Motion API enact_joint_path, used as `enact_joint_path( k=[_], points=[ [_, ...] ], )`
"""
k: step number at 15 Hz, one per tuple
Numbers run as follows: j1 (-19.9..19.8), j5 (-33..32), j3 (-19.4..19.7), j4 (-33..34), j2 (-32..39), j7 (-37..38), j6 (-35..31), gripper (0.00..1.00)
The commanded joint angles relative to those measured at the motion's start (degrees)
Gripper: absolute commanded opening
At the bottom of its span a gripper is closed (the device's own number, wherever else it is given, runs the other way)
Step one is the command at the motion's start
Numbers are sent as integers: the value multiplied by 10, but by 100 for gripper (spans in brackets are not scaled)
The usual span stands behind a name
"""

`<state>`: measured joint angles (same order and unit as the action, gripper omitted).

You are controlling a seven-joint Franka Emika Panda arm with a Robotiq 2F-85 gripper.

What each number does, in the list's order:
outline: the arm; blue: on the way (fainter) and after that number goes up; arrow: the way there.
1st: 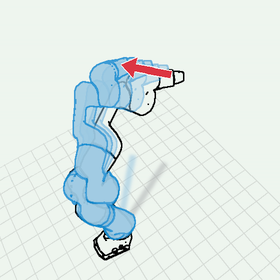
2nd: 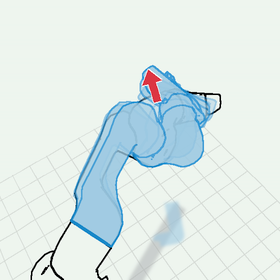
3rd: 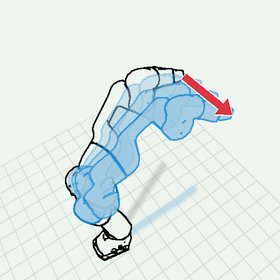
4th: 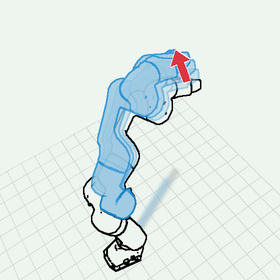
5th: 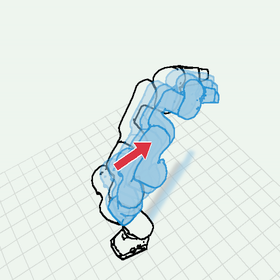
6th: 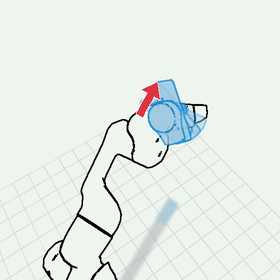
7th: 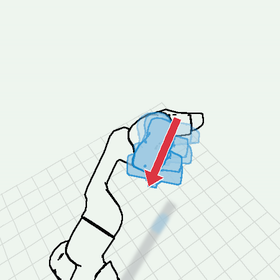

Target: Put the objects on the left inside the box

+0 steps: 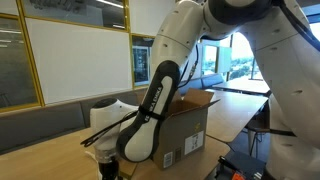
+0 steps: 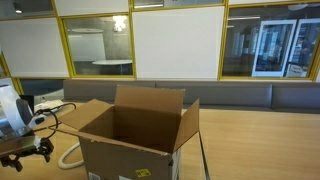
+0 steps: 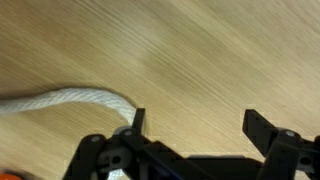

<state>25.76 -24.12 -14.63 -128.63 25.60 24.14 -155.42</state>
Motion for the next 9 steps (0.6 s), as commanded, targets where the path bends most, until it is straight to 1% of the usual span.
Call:
enact_joint_path(
  k=[1, 4, 6, 9],
  points=[
    [33, 13, 32, 29, 27, -33, 0, 100],
    [44, 5, 54, 31, 48, -41, -17, 100],
    [67, -20, 87, 44, 65, -31, -19, 100],
    [93, -42, 127, 68, 88, -28, -22, 100]
  ],
)
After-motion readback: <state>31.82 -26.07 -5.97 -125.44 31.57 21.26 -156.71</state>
